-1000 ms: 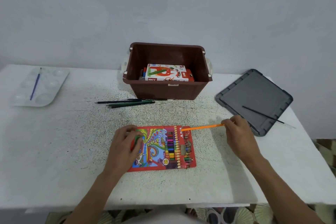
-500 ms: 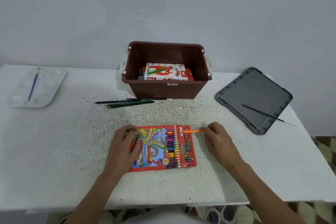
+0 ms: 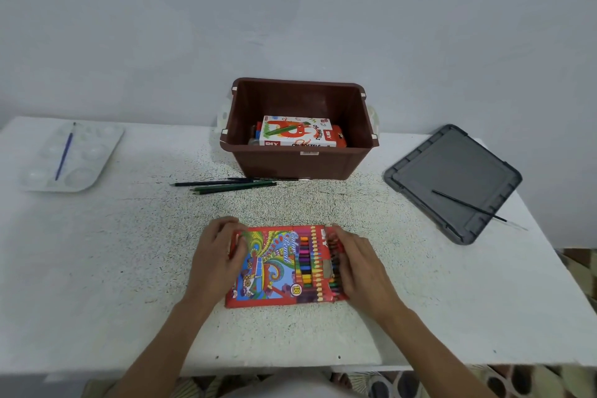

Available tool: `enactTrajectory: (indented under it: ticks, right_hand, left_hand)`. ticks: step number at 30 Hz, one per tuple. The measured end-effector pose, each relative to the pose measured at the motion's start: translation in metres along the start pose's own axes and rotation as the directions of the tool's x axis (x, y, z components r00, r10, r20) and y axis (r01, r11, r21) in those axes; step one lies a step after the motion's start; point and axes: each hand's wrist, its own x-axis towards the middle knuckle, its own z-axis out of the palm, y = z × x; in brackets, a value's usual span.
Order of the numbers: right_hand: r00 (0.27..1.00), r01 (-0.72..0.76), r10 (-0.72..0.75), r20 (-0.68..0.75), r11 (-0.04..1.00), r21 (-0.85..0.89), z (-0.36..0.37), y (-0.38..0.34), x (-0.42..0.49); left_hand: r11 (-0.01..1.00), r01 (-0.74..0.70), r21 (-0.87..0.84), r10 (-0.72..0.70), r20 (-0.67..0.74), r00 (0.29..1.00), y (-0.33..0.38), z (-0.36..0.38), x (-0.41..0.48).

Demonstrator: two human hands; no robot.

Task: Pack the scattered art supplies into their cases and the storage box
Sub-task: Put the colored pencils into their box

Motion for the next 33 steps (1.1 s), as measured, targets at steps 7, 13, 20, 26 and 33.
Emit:
enactTrajectory:
  ticks: [7, 13, 20, 26, 33]
  right_hand:
    - [1.000, -0.020, 0.020, 0.001, 1.000, 0.006, 0.003, 0.003, -0.002]
    - [0.998, -0.070, 0.070, -0.001, 0.997, 0.020, 0.004, 0.002, -0.003]
    - [0.998, -0.064, 0.063, 0.004, 0.998, 0.021, 0.005, 0.001, -0.003]
    - [0.998, -0.062, 0.063, -0.029, 0.997, 0.043, 0.002, -0.004, -0.001]
    - [0.982, -0.025, 0.027, -0.185, 1.000, 0.012, 0.008, -0.018, 0.000]
  left_hand:
    - [0.919, -0.016, 0.393, -0.009, 0.061, 0.998, -0.026, -0.009, 0.049]
    - [0.832, -0.107, 0.544, 0.061, 0.102, 0.993, -0.034, -0.008, 0.055]
    - [0.796, -0.140, 0.589, 0.158, 0.022, 0.987, -0.031, -0.013, 0.050]
    - [0.927, -0.143, 0.345, 0.160, -0.021, 0.987, -0.004, -0.016, 0.047]
    - [0.910, 0.207, -0.360, -0.201, 0.054, 0.978, 0.063, -0.019, 0.031]
